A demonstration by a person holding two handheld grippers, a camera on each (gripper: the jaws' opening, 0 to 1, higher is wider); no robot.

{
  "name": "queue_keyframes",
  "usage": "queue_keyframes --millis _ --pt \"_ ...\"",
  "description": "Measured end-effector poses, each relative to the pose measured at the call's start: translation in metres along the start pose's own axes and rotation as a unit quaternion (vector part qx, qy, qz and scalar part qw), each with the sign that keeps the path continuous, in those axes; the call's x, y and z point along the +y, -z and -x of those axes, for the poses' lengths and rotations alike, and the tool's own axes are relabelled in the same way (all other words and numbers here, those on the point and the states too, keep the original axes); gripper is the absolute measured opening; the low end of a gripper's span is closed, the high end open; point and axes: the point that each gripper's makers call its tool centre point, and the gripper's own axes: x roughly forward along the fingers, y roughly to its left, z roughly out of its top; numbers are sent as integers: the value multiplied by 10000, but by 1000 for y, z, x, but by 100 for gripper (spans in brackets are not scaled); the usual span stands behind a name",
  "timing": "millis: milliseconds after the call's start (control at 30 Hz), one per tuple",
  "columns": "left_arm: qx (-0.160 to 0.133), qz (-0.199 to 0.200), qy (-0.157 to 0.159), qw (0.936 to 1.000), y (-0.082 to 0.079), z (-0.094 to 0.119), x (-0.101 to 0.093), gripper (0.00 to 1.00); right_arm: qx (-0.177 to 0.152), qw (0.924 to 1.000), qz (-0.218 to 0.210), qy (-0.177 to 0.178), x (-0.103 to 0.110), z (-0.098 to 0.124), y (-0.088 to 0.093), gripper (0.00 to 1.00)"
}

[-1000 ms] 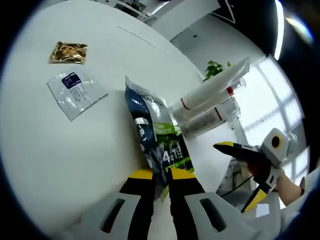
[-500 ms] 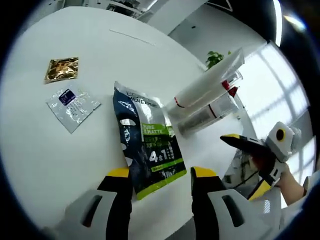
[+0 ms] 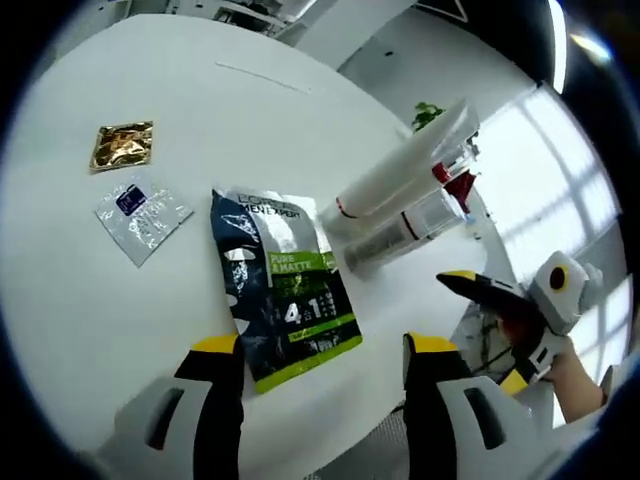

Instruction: Arrange the skincare products in the storage area until every visible bottle or jar stands upright without overlapping.

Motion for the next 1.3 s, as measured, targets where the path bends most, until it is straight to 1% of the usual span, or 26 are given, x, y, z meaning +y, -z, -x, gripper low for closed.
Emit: queue_keyframes --millis 133,300,433,533,667,767,833,900,933,967,1033,1100,1200,1267,1300 --pt "32 -61 -33 10000 3 1 0 56 -5 10000 -4 11 -1 -1 0 99" --pt "2 -217 -93 9997 2 5 0 55 26 9999 134 6 1 -2 0 99" --pt "1 -285 -104 9995 1 9 1 55 66 9999 129 41 -2 -1 3 99" --pt "-77 -332 -115 9994 -2 14 2 56 54 9999 131 92 -3 0 2 99" --pt "-151 -379 -124 9991 -5 21 8 57 120 9996 236 90 -1 -1 4 99" --pt "-273 -457 -202 9984 -7 33 15 60 157 9994 289 90 1 -2 5 99" --pt "-358 -491 -248 9978 -7 41 20 63 137 9994 312 76 2 -2 4 99" --pt "-457 -519 -245 9973 -7 50 24 66 138 9994 316 79 2 -1 4 99" --pt "-558 -581 -189 9966 -9 53 23 67 142 9993 322 81 2 -1 4 99" --pt "-772 -678 -83 9947 -13 58 22 68 155 9993 330 95 3 0 5 99" --pt "-810 -628 -65 9947 -11 64 24 70 127 9994 285 129 3 1 5 99" --pt "-959 -636 -4 9934 -13 71 24 73 78 9996 212 156 2 2 4 99" --pt "-1053 -759 54 9915 -11 82 23 76 73 9996 196 179 1 2 4 99" --pt "-1100 -942 40 9895 -8 93 17 79 90 9995 216 191 0 2 4 99" --pt "-1178 -1090 44 9870 -8 100 17 81 100 9995 230 193 1 2 4 99"
